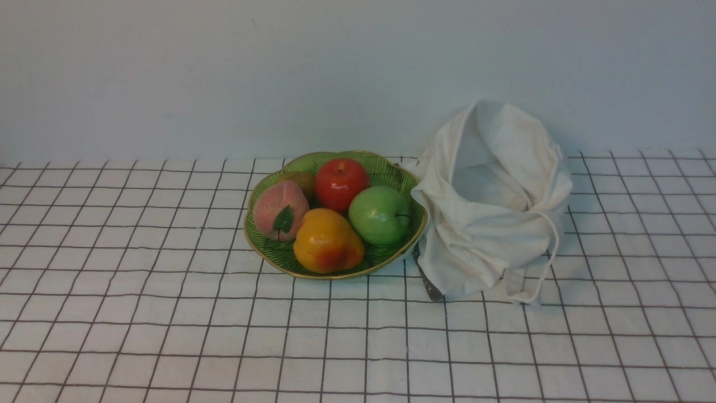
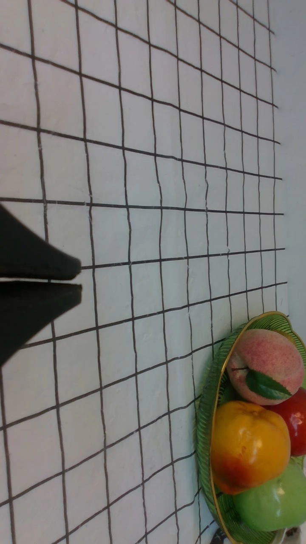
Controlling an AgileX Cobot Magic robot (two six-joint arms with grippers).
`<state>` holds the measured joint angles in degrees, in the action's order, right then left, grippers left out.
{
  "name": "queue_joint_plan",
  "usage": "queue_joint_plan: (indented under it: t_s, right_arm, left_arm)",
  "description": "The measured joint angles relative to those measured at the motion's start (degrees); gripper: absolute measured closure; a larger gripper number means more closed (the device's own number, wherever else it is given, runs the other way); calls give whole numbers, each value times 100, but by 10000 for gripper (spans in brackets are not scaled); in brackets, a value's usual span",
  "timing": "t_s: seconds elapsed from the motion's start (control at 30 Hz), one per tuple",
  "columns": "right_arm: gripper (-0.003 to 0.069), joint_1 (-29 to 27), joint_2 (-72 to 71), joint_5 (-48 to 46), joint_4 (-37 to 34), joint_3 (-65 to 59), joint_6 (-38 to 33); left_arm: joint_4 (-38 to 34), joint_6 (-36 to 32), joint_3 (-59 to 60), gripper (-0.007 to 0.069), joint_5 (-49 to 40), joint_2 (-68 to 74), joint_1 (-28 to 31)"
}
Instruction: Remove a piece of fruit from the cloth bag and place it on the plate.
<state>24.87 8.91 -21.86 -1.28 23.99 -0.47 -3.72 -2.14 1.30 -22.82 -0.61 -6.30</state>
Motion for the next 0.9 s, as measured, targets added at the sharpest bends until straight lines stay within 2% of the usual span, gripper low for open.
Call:
queue_joint_plan:
  t_s: [0.67,0.8,0.9]
  right_arm:
    - [673,0,-5,-65,26,-30,11]
    - [673,-14,-121,-85,61,-372,11]
    - [673,-242,-244,-73,57,-867,47]
  left_arm:
    - [0,0,0,632,0,0,0]
    - [0,0,0,632,0,0,0]
    - [0,0,0,632,0,0,0]
